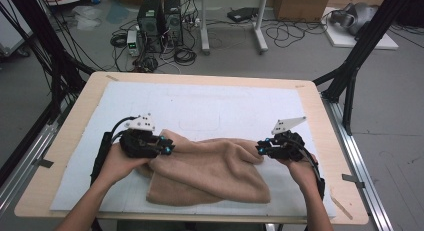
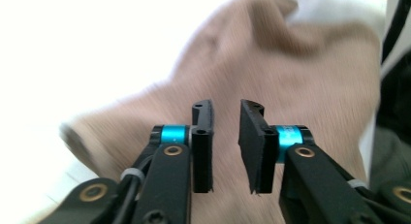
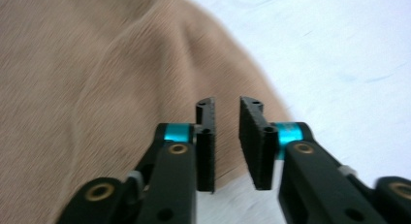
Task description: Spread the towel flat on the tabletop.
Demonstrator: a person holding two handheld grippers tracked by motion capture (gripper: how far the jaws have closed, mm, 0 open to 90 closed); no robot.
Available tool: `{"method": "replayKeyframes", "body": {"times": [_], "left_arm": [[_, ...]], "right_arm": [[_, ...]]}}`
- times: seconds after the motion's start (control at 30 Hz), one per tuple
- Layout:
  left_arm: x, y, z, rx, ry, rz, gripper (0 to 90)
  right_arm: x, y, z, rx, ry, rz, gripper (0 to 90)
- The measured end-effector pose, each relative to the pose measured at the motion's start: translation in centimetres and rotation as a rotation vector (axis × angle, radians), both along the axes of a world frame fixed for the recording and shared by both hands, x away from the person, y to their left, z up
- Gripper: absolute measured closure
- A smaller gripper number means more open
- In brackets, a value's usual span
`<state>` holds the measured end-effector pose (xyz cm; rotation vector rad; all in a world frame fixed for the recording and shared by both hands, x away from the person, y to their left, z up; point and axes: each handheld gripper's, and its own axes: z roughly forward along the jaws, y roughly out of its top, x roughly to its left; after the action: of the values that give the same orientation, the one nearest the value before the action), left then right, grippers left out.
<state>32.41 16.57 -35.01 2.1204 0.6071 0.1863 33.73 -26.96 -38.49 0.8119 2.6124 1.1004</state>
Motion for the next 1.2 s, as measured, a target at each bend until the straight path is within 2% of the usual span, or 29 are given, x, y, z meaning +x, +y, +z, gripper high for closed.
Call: {"method": "replayKeyframes", "body": {"times": [0.07,0.1,0.13,0.17,0.23,0.3,0.33,0.37,0.43,0.5,0.57,0.6,0.7,0.87,0.93,1.0,1.1,1.2], "left_arm": [[1.2,-0.3,0.6,0.012,-0.013,0.026,70.8],[1.9,-0.5,0.7,0.025,-0.028,0.038,69.8],[2.5,-0.7,0.7,0.033,-0.026,0.053,68.3],[3.2,-0.9,0.5,0.037,-0.004,0.059,67.2],[4.5,-1.2,-0.2,0.089,0.014,0.073,65.3],[5.6,-1.2,-1.3,0.118,0.074,0.086,59.8],[6.1,-1.2,-1.9,0.145,0.098,0.092,56.4],[6.3,-1.2,-2.5,0.170,0.122,0.101,51.2],[6.3,-1.1,-3.5,0.210,0.137,0.085,49.1],[6.1,-1.0,-4.5,0.235,0.155,0.078,49.9],[6.1,-1.0,-5.5,0.266,0.185,0.062,56.1],[5.9,-1.0,-5.9,0.268,0.195,0.060,60.6],[5.8,-1.0,-6.7,0.271,0.211,0.046,71.6],[5.5,-1.2,-6.5,0.294,0.186,0.036,80.7],[5.4,-1.1,-6.3,0.276,0.178,0.046,82.1],[5.2,-0.9,-5.7,0.263,0.154,0.045,82.7],[4.9,-0.3,-4.4,0.204,0.123,0.069,82.8],[4.7,0.3,-3.1,0.150,0.094,0.083,82.8]], "right_arm": [[0.8,-0.1,0.3,0.011,-0.004,-0.022,69.7],[1.2,0.0,0.2,0.012,0.003,-0.038,68.4],[1.6,0.0,0.1,0.014,0.013,-0.044,66.3],[1.9,0.1,-0.2,0.008,0.021,-0.046,63.5],[2.4,0.5,-0.8,-0.005,0.049,-0.047,60.7],[2.7,0.8,-1.5,-0.022,0.059,-0.039,58.7],[2.7,1.0,-1.9,-0.030,0.073,-0.041,57.4],[2.8,1.1,-2.3,-0.039,0.081,-0.041,56.5],[2.8,1.2,-3.1,-0.053,0.100,-0.039,54.9],[2.8,1.2,-3.8,-0.064,0.114,-0.043,54.8],[2.7,1.2,-4.5,-0.070,0.128,-0.050,55.3],[2.6,1.2,-4.7,-0.056,0.119,-0.054,56.6],[2.3,1.3,-4.8,-0.066,0.098,-0.070,63.0],[2.4,1.5,-4.7,-0.068,0.108,-0.057,81.1],[2.4,1.6,-4.6,-0.077,0.107,-0.038,84.5],[2.4,1.7,-4.5,-0.084,0.111,-0.025,85.6],[2.5,1.3,-4.1,-0.070,0.118,-0.027,85.8],[2.6,1.1,-3.2,-0.053,0.100,-0.026,85.8]]}}
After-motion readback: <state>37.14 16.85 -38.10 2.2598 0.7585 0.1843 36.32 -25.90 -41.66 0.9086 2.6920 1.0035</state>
